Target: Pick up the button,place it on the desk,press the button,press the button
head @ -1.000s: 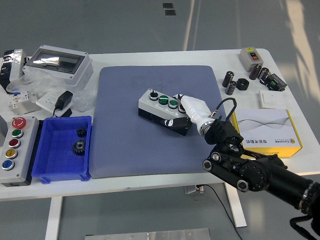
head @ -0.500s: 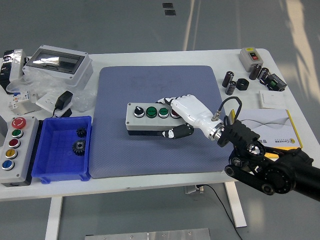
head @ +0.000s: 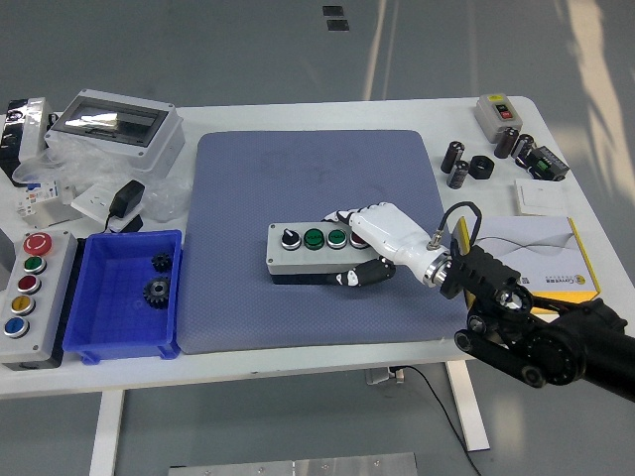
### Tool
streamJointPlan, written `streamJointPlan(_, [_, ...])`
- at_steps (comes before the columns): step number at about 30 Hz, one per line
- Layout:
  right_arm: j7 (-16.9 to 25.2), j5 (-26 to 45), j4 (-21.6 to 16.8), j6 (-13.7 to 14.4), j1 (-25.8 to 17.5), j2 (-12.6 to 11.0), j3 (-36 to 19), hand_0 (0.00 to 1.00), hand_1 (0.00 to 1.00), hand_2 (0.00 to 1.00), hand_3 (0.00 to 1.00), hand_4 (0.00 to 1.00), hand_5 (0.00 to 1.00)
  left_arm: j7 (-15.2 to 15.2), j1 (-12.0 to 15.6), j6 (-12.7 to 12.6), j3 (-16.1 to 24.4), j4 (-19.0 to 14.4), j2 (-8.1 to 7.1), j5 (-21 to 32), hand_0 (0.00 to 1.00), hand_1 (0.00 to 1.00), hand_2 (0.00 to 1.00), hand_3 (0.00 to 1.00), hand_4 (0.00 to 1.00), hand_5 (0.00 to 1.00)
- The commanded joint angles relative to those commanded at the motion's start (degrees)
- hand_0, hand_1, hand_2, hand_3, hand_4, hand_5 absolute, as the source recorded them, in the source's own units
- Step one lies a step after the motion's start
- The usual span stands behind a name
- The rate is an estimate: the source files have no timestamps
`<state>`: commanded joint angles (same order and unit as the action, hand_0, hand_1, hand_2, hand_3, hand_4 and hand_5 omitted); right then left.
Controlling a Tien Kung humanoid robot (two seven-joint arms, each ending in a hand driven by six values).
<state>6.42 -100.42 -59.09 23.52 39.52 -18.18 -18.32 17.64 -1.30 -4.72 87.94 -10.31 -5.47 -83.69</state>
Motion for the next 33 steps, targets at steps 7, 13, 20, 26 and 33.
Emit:
streamJointPlan(7, [-0.03, 2.61, -0.15, -1.48, -0.46, -0.18, -1.64, 0.437, 0.493, 0.484, 0.486, 0.147, 0.002, 0.14, -0.07, 0.05, 0.31, 0.00, 0.03, -0.48, 0.633, 0.590, 0.540, 0.602, 0.617, 0.221])
streamJointPlan(13, [-0.05, 3.57, -0.34, -2.33, -0.77, -0.28, -1.83, 0.723, 0.702, 0.695, 0.734, 0.271, 0.047, 0.19, -0.16, 0.04, 0.58, 0.00, -0.01, -0.83, 0.632, 0.590, 0.539, 0.600, 0.616, 0.226])
streamJointPlan(20, [-0.17, 4.99, -0.76, -3.64, -1.06, -0.76, -2.60, 0.814, 0.770, 0.789, 0.803, 0.395, 0.075, 0.26, -0.17, 0.04, 0.75, 0.00, -0.02, -1.10, 0.632, 0.590, 0.538, 0.600, 0.616, 0.226])
streamJointPlan(26, [-0.05, 6.35, -1.03, -5.31, -1.25, -1.22, -3.36, 0.876, 0.810, 0.836, 0.870, 0.523, 0.150, 0.26, -0.23, 0.06, 0.92, 0.00, -0.05, -1.42, 0.632, 0.589, 0.537, 0.599, 0.615, 0.226])
streamJointPlan(33, [0.03, 7.70, -2.19, -7.29, -1.44, -2.03, -3.99, 0.897, 0.833, 0.860, 0.896, 0.590, 0.230, 0.29, -0.24, 0.09, 1.05, 0.00, -0.02, -1.72, 0.631, 0.589, 0.537, 0.599, 0.614, 0.227])
